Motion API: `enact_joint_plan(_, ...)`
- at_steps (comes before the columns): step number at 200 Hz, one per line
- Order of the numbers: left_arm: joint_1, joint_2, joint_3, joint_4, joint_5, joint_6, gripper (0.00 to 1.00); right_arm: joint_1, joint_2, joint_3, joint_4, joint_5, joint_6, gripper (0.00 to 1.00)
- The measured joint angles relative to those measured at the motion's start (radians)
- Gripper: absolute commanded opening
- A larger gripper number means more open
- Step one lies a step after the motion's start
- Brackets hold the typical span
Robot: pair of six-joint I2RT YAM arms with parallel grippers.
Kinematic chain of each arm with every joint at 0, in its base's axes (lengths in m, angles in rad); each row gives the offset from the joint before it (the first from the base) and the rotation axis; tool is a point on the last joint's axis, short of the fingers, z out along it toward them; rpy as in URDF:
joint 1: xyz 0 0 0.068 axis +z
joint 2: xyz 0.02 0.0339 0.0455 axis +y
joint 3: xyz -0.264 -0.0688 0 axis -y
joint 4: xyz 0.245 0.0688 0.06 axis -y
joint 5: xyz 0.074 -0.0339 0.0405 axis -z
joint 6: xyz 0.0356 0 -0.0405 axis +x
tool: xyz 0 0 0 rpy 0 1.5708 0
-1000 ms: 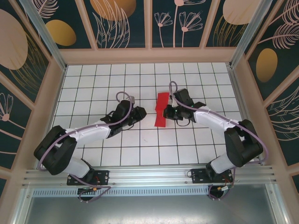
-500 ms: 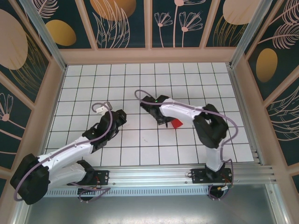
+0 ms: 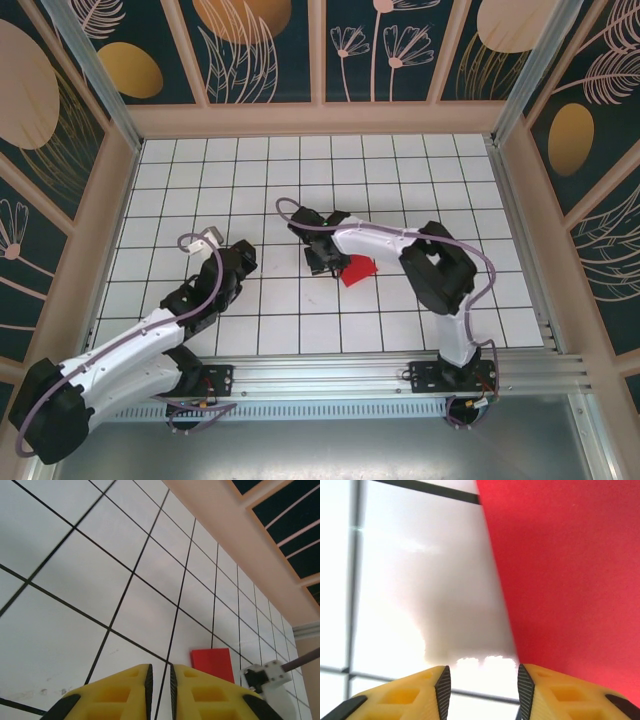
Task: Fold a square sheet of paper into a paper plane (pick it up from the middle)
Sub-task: Turn over the paper at the center of the table, then third fold the triangle at the center of the table.
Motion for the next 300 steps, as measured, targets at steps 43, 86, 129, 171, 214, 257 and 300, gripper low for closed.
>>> enact_joint_plan(43,0.002,0.232,0.027,0.158,0.213,0.057,0.27,-0.195,-0.347,-0.271,0.241,-0.206,0.0,0.43)
enact_joint_plan(86,0.001,0.565,0.166,0.335,0.492,0.068,0.28,-0.431,-0.41,-0.439,0.375,-0.365,-0.016,0.48)
enact_joint_plan(129,-0.014,0.749,0.285,0.398,0.645,0.056,0.26,-0.51,-0.315,-0.448,0.449,-0.531,-0.081,0.48)
enact_joint_plan(171,-0.02,0.797,0.336,0.396,0.681,0.051,0.26,-0.521,-0.196,-0.41,0.46,-0.657,-0.143,0.41)
enact_joint_plan(214,-0.02,0.797,0.34,0.388,0.689,0.051,0.26,-0.528,-0.167,-0.4,0.467,-0.713,-0.175,0.25)
enact_joint_plan(257,-0.02,0.797,0.34,0.362,0.689,0.062,0.26,-0.529,-0.171,-0.431,0.518,-0.742,-0.145,0.1)
enact_joint_plan(300,-0.02,0.797,0.34,0.327,0.689,0.089,0.27,-0.515,-0.241,-0.553,0.604,-0.738,-0.023,0.09)
